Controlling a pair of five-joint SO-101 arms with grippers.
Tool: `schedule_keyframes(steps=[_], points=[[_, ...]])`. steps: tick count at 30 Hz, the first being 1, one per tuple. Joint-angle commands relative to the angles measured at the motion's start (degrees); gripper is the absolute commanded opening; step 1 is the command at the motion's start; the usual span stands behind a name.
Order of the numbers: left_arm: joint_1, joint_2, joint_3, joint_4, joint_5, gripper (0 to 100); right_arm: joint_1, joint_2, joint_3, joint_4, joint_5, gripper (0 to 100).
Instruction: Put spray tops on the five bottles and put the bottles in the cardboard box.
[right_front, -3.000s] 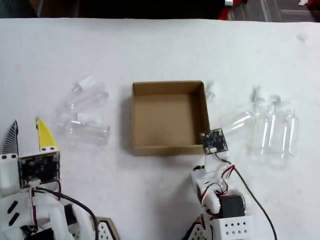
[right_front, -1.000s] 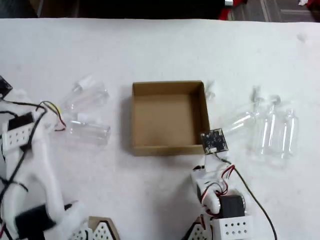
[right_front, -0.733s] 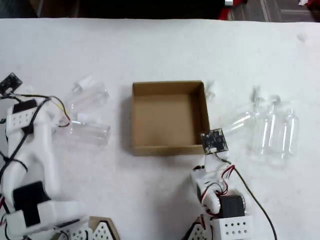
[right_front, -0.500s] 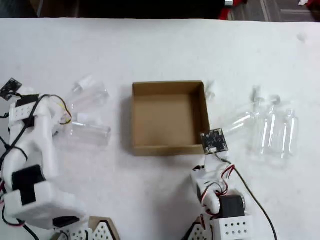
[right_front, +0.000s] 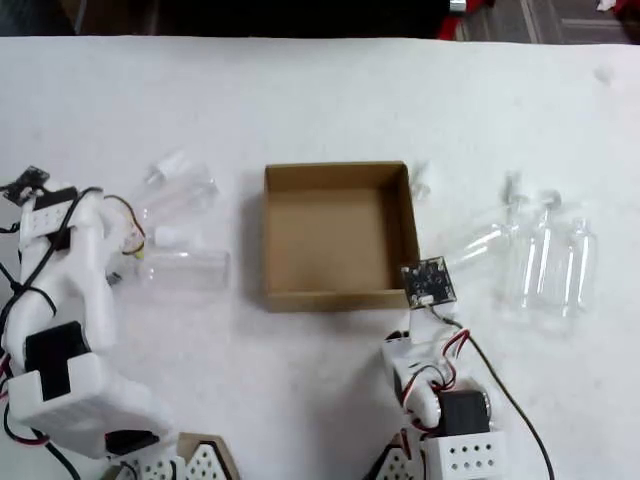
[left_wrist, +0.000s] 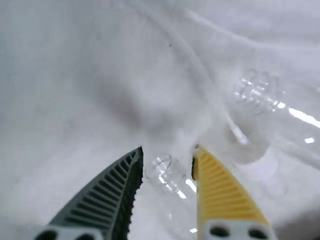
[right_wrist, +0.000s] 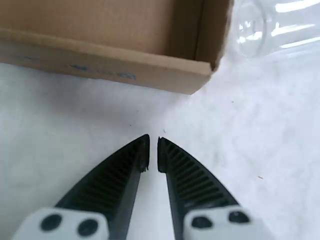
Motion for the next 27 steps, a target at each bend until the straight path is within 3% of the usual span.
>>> schedule_keyframes(steps=[1, 8, 16, 24, 27], points=[[0.9, -0.1, -6.3, 6.7, 0.8, 16, 0.3, -0.3, 0.5, 0.1, 0.5, 1.8], [0.9, -0.1, -9.6, 12.9, 0.8, 17, 0.3, -0.3, 0.5, 0.1, 0.5, 1.8], [1.4, 0.0, -9.4, 15.4, 0.8, 27, 0.3, -0.3, 0.5, 0.1, 0.5, 1.8], [2.0, -0.8, -10.8, 17.4, 0.8, 26, 0.3, -0.3, 0.5, 0.1, 0.5, 1.8], [1.8, -2.4, -13.1, 22.2, 0.5, 27, 0.3, -0.3, 0.5, 0.1, 0.5, 1.8]])
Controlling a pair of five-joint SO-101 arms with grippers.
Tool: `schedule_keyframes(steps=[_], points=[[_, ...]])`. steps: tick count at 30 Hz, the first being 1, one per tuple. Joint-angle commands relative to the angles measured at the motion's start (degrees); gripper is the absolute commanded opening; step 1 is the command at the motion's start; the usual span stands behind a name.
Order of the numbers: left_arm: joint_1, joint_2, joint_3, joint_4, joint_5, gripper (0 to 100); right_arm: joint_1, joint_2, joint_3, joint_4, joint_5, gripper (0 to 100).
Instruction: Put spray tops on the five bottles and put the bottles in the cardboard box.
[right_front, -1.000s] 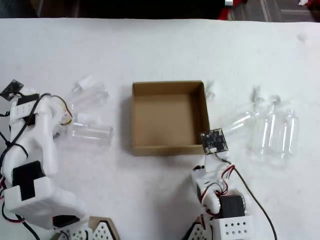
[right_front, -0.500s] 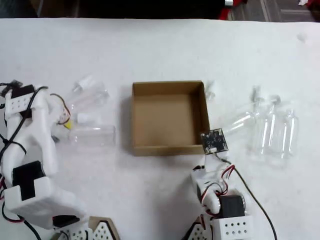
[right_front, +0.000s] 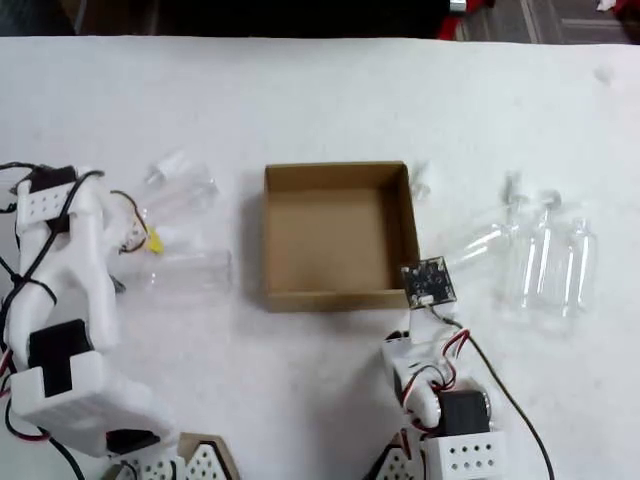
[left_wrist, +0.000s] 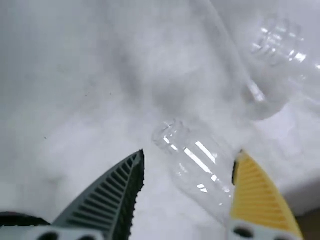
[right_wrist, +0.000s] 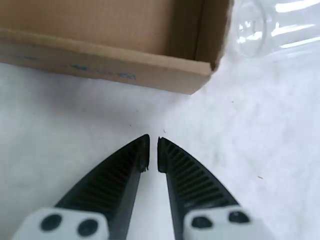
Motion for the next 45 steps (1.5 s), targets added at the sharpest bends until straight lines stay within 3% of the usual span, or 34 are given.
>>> schedule_keyframes(steps=[1, 3, 12, 25, 33, 45], points=[[0.3, -3.4, -5.0, 7.1, 0.4, 27, 0.3, -0.3, 0.5, 0.1, 0.5, 1.8], [0.9, -3.3, -4.9, 8.5, 0.3, 27, 0.3, -0.3, 0.5, 0.1, 0.5, 1.8], [1.0, 8.7, -4.7, 0.4, 0.5, 26, 0.3, -0.3, 0.5, 0.1, 0.5, 1.7], [1.3, 14.5, -13.9, 3.8, 0.6, 26, 0.3, -0.3, 0.5, 0.1, 0.5, 1.7], [1.4, 14.9, -13.5, 4.8, 0.3, 2, 0.3, -0.3, 0.5, 0.1, 0.5, 1.7], [1.7, 14.4, -14.1, 4.7, 0.2, 2, 0.3, -0.3, 0.5, 0.1, 0.5, 1.7]])
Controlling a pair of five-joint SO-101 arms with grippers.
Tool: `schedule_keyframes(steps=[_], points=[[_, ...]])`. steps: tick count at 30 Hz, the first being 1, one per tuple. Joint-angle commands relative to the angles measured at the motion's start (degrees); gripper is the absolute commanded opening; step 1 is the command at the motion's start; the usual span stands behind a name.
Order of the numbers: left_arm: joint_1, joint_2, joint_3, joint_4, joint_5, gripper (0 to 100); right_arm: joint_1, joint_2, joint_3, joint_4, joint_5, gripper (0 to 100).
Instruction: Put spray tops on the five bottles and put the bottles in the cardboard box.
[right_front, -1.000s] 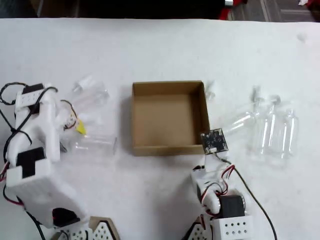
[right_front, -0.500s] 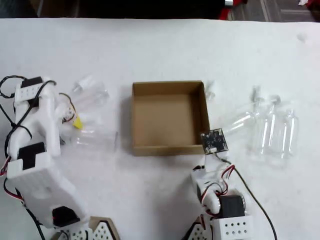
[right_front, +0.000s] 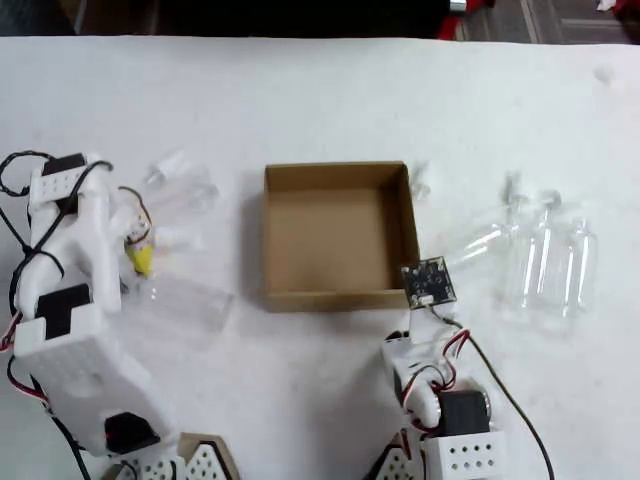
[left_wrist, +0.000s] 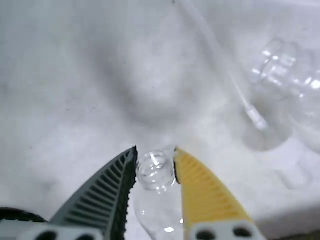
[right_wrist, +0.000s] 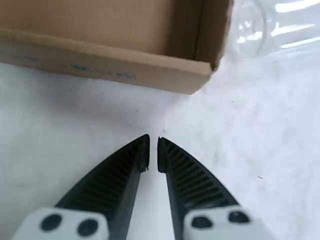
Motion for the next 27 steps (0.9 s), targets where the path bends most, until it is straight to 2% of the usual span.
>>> schedule_keyframes(steps=[1, 10, 15, 18, 27], points=[[1.8, -0.8, -2.9, 1.1, 0.2, 2, 0.3, -0.3, 0.5, 0.1, 0.5, 1.7], [10.1, -0.7, -11.1, 8.3, 0.1, 2, 0.3, -0.3, 0.5, 0.1, 0.5, 1.7], [12.0, -0.8, -21.3, 14.1, -0.4, 2, 0.3, -0.3, 0.5, 0.1, 0.5, 1.7], [13.8, -0.8, -28.3, 17.0, -4.9, 2, 0.3, -0.3, 0.5, 0.1, 0.5, 1.7], [23.6, -0.9, -41.4, 17.1, -19.1, 2, 0.3, -0.3, 0.5, 0.1, 0.5, 1.7]])
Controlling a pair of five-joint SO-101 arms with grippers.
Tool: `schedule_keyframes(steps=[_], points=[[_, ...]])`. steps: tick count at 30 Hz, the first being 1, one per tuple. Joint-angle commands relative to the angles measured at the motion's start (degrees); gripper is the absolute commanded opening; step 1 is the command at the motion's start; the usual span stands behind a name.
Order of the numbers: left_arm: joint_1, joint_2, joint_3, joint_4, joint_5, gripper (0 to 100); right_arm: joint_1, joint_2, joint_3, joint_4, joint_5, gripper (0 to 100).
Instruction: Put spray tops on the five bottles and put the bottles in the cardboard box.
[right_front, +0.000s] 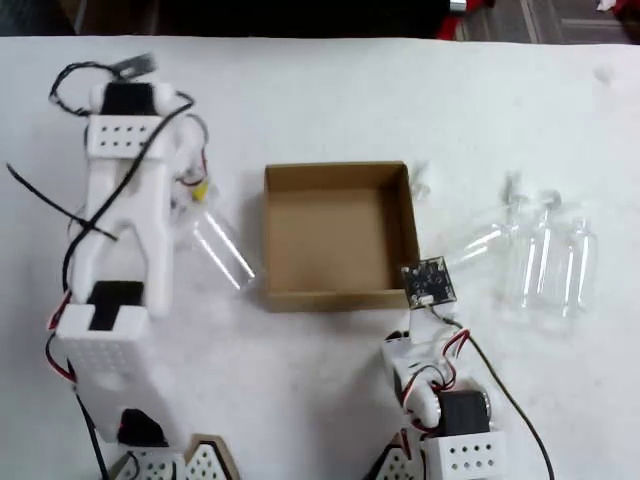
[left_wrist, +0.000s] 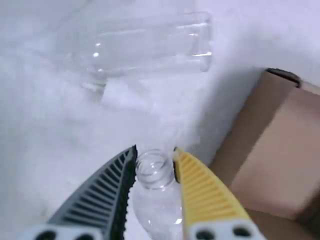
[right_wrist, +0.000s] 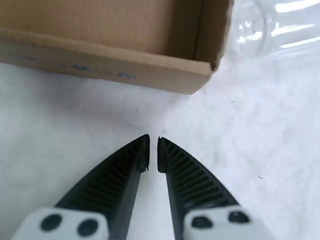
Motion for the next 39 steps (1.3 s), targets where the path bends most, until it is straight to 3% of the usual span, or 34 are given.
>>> schedule_keyframes(steps=[1, 14, 18, 24, 28, 39], points=[[5.8, -0.9, -9.2, 0.6, -6.9, 2, 0.3, -0.3, 0.5, 0.1, 0.5, 1.7], [12.6, -2.7, -27.7, 1.1, -9.9, 2, 0.3, -0.3, 0.5, 0.1, 0.5, 1.7], [16.3, -10.4, -23.5, 1.1, -9.9, 2, 0.3, -0.3, 0.5, 0.1, 0.5, 1.7], [24.1, -26.8, -6.7, -0.7, -11.3, 2, 0.3, -0.3, 0.5, 0.1, 0.5, 1.7], [22.7, -35.7, 6.5, -11.5, -15.6, 2, 0.3, -0.3, 0.5, 0.1, 0.5, 1.7], [19.9, -49.9, 46.8, -55.8, -16.0, 2, 0.3, -0.3, 0.5, 0.1, 0.5, 1.7]])
